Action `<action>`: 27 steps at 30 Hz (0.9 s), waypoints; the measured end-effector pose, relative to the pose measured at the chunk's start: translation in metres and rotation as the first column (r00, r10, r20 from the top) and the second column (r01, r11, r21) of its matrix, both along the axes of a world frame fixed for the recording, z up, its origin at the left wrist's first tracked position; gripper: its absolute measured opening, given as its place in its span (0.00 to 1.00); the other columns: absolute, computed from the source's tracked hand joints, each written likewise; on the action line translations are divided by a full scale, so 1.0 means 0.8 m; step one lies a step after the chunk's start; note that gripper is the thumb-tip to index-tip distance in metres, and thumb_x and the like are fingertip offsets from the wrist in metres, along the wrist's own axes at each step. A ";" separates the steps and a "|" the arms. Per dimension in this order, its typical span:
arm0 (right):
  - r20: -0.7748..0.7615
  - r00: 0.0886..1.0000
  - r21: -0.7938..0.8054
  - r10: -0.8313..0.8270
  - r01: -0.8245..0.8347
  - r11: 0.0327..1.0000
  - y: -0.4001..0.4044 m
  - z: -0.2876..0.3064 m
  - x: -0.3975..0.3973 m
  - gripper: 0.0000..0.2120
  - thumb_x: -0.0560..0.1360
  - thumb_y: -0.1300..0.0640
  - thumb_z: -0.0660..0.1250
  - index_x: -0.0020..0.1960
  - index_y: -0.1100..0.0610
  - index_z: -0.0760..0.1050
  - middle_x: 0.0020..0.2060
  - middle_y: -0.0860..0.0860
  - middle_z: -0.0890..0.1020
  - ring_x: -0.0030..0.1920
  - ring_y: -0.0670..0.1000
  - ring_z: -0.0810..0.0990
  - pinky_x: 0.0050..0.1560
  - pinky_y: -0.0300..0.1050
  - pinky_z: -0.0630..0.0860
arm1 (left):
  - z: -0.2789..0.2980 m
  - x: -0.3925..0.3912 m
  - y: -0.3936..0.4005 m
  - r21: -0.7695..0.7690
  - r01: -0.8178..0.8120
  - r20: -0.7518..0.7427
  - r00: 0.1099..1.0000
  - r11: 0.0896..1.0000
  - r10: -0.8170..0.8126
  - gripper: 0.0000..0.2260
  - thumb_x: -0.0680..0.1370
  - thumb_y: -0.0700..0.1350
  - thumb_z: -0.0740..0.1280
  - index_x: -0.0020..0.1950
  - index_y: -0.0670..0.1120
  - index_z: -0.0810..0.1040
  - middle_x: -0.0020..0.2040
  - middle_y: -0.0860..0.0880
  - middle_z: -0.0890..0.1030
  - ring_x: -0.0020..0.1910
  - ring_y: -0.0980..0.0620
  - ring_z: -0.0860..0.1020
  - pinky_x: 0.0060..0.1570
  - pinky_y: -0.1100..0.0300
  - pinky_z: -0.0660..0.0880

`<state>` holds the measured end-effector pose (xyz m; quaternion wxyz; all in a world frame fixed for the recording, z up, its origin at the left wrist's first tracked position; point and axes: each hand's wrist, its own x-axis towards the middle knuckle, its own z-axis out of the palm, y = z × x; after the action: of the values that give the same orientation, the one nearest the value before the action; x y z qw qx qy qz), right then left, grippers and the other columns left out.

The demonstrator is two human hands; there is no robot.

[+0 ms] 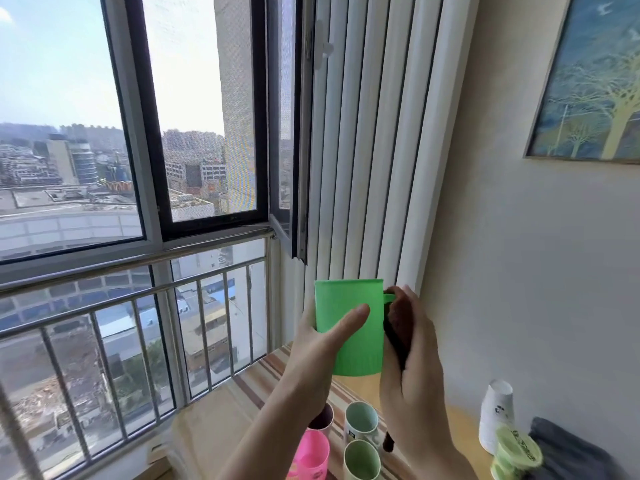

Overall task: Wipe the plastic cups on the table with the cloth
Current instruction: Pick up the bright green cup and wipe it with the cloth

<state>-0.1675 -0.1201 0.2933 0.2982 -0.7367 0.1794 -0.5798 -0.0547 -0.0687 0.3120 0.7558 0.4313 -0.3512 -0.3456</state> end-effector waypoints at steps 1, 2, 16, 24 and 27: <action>-0.019 1.000 -0.011 -0.005 0.005 1.000 0.002 -0.003 -0.001 0.29 0.77 0.65 0.59 0.76 0.52 0.60 0.68 0.39 0.70 0.72 0.40 0.67 0.72 0.41 0.65 | -0.001 0.002 0.000 0.003 -0.016 -0.006 1.000 1.000 0.016 0.28 0.60 0.54 0.78 0.57 0.48 0.80 0.47 0.47 0.88 0.49 0.46 0.87 0.44 0.55 0.83; -0.033 0.999 -0.028 -0.011 0.010 1.000 0.005 -0.006 -0.003 0.30 0.77 0.66 0.59 0.76 0.52 0.60 0.68 0.40 0.70 0.72 0.40 0.68 0.71 0.41 0.66 | -0.003 0.004 -0.001 0.010 -0.033 -0.025 0.999 0.999 0.033 0.28 0.60 0.55 0.78 0.57 0.48 0.80 0.48 0.46 0.88 0.50 0.46 0.86 0.45 0.54 0.83; 0.125 0.889 0.449 0.442 -0.447 0.773 0.004 -0.006 -0.007 0.35 0.67 0.24 0.59 0.65 0.45 0.72 0.53 0.39 0.84 0.56 0.40 0.80 0.55 0.36 0.75 | 0.009 -0.008 0.001 0.019 0.141 -0.235 0.963 0.990 -0.133 0.24 0.72 0.58 0.70 0.60 0.42 0.80 0.50 0.41 0.86 0.49 0.45 0.84 0.54 0.49 0.79; 0.113 0.944 0.463 0.311 -0.327 0.824 0.023 -0.033 -0.021 0.11 0.78 0.54 0.62 0.59 0.45 0.74 0.48 0.39 0.86 0.52 0.36 0.83 0.48 0.23 0.73 | 0.012 -0.004 -0.003 -0.084 0.032 -0.331 0.942 0.996 -0.058 0.24 0.70 0.56 0.67 0.60 0.44 0.79 0.46 0.45 0.88 0.49 0.46 0.84 0.53 0.49 0.80; 0.243 0.931 0.613 0.273 -0.366 0.700 0.016 -0.029 -0.022 0.08 0.78 0.54 0.61 0.55 0.48 0.77 0.51 0.48 0.86 0.49 0.39 0.85 0.45 0.28 0.78 | 0.007 -0.003 -0.007 -0.042 0.011 -0.244 0.970 0.999 -0.021 0.25 0.72 0.57 0.68 0.63 0.44 0.79 0.54 0.45 0.87 0.56 0.46 0.84 0.60 0.49 0.78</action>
<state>-0.1854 -0.1070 0.2699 0.6420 -0.5666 0.2176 -0.4686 -0.0571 -0.0740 0.3174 0.7991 0.3673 -0.2658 -0.3948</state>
